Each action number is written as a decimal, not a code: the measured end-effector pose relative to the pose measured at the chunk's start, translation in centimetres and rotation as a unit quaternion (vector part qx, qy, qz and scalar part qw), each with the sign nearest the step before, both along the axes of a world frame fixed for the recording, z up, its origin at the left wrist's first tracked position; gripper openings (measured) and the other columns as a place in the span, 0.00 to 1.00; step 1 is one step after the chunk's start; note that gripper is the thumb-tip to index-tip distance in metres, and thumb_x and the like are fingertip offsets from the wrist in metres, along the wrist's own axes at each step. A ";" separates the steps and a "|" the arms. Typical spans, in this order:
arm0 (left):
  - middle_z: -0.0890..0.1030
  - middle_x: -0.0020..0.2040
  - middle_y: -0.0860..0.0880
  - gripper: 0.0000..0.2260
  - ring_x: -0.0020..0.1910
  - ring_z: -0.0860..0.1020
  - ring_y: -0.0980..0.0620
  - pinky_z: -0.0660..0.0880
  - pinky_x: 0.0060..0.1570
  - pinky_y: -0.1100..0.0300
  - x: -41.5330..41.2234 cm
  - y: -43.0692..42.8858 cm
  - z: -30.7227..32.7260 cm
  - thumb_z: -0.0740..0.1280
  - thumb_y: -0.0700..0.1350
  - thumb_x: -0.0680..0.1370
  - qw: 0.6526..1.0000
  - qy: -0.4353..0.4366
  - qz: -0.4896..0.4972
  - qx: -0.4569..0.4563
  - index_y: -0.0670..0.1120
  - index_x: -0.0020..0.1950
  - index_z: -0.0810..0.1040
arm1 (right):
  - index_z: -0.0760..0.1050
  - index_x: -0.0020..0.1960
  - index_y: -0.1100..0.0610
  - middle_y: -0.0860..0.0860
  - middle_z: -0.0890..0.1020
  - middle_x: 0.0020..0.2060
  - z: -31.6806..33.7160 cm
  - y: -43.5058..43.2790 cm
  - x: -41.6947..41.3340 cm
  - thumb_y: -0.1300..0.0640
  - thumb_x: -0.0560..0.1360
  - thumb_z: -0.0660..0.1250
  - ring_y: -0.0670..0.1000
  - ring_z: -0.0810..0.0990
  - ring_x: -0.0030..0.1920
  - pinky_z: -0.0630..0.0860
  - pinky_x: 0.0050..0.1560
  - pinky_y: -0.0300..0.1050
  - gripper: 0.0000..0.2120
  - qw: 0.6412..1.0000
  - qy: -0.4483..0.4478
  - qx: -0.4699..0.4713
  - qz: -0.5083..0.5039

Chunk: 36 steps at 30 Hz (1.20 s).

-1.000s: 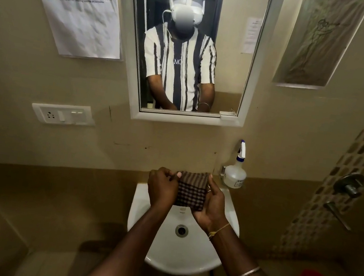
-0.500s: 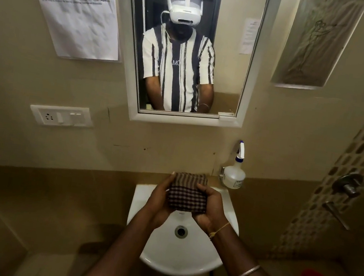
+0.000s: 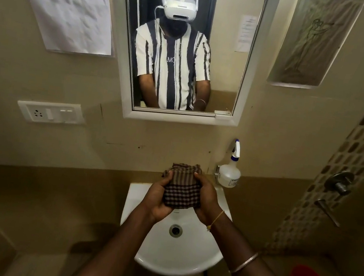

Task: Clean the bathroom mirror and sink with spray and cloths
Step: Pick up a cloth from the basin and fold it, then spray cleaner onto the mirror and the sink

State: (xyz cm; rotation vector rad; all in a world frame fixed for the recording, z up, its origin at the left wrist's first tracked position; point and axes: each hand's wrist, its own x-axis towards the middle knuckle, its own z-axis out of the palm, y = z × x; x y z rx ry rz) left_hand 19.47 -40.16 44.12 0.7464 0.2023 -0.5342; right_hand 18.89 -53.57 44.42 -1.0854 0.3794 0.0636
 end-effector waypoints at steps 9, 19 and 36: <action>0.85 0.57 0.38 0.18 0.57 0.82 0.38 0.78 0.58 0.42 1.0 -0.5 -0.8 0.60 0.51 0.85 0.999 0.011 0.004 -0.030 0.41 0.68 0.78 | 0.84 0.46 0.49 0.49 0.88 0.44 -1.8 -1.7 2.1 0.46 0.80 0.68 0.52 0.86 0.50 0.83 0.55 0.55 0.10 0.966 -0.065 -0.248 -0.044; 0.81 0.67 0.37 0.20 0.67 0.77 0.35 0.73 0.66 0.37 4.4 -2.3 -1.3 0.61 0.52 0.84 0.997 0.020 0.034 -0.063 0.43 0.72 0.75 | 0.80 0.55 0.59 0.52 0.84 0.45 -5.2 -8.1 8.9 0.58 0.76 0.75 0.54 0.83 0.51 0.80 0.59 0.50 0.10 0.937 -0.037 -0.243 -0.249; 0.82 0.65 0.37 0.21 0.64 0.80 0.36 0.75 0.63 0.39 8.3 -6.4 -3.0 0.59 0.53 0.85 0.995 0.039 0.031 -0.088 0.42 0.71 0.77 | 0.75 0.62 0.54 0.52 0.81 0.56 -8.8 -15.8 19.9 0.50 0.66 0.83 0.54 0.81 0.53 0.79 0.54 0.48 0.29 0.886 -0.049 -0.334 -0.318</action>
